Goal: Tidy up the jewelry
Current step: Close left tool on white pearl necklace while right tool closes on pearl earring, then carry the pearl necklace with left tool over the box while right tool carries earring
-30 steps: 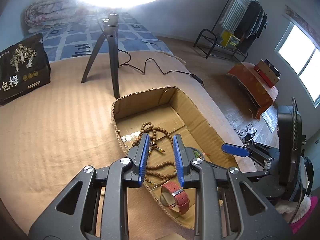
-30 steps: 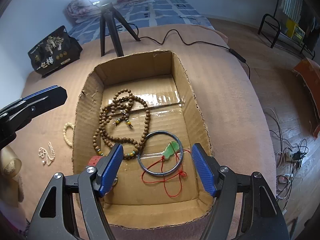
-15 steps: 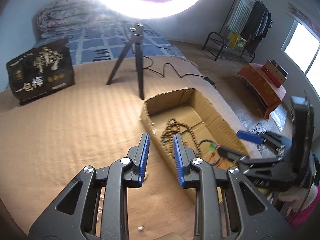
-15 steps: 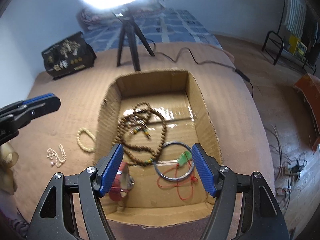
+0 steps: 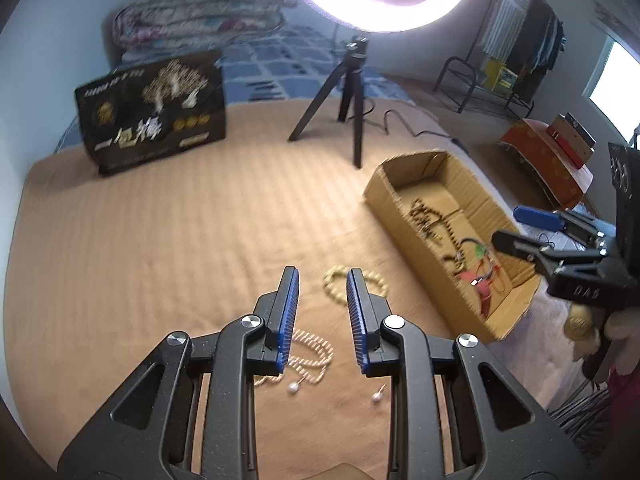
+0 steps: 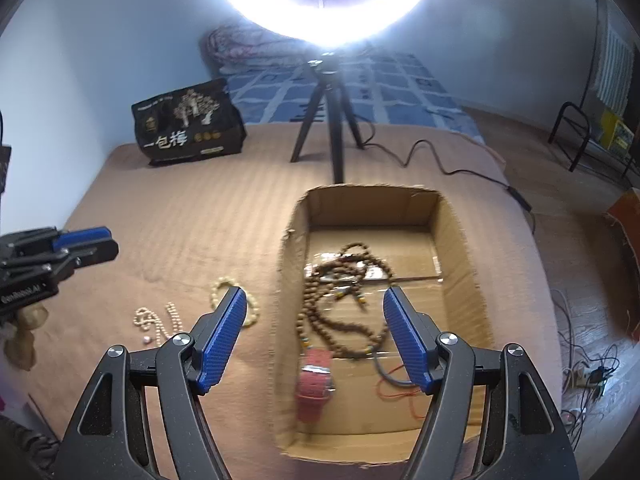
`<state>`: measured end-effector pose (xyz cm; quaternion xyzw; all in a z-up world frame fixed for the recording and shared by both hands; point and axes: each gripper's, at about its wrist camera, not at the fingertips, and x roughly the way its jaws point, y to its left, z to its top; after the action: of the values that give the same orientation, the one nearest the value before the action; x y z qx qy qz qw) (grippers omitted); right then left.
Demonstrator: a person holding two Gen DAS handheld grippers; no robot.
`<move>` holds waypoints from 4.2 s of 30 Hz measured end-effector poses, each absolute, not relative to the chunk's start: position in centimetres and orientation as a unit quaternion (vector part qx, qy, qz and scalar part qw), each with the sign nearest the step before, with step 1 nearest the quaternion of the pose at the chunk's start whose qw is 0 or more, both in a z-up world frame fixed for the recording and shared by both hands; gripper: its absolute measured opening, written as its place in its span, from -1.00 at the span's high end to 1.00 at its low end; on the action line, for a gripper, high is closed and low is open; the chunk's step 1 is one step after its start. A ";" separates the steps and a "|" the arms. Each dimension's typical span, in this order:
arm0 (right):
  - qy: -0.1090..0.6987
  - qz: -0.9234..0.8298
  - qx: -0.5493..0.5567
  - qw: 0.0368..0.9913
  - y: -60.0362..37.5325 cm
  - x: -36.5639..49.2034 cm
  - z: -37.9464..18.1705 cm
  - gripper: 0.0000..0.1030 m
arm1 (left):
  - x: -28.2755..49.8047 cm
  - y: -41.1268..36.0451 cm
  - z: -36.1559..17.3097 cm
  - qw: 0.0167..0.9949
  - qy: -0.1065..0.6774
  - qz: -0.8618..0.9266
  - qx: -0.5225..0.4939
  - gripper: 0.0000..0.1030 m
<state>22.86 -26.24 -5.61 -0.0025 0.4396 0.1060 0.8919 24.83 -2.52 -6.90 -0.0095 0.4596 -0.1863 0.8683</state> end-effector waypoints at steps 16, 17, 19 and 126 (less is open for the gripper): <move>0.485 0.174 0.033 0.857 -21.4 24.0 -6.9 -0.37 | 23.5 1.8 -12.0 0.836 0.521 -0.172 -0.018 0.54; 0.488 0.175 0.035 0.855 -21.2 24.0 -7.1 -0.37 | 23.5 1.9 -12.3 0.834 0.524 -0.172 -0.018 0.54; 0.493 0.181 0.036 0.850 -20.8 23.8 -7.4 -0.37 | 23.3 2.2 -12.9 0.830 0.530 -0.173 -0.023 0.54; 0.466 0.221 -0.031 0.856 -18.0 18.7 -8.4 0.72 | 24.7 0.4 -7.9 0.863 0.462 -0.186 -0.078 0.92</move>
<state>18.68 -18.02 -8.44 -0.0313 0.4663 0.2209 0.8560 24.69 0.42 -7.92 -0.0780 0.4624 -0.1861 0.8634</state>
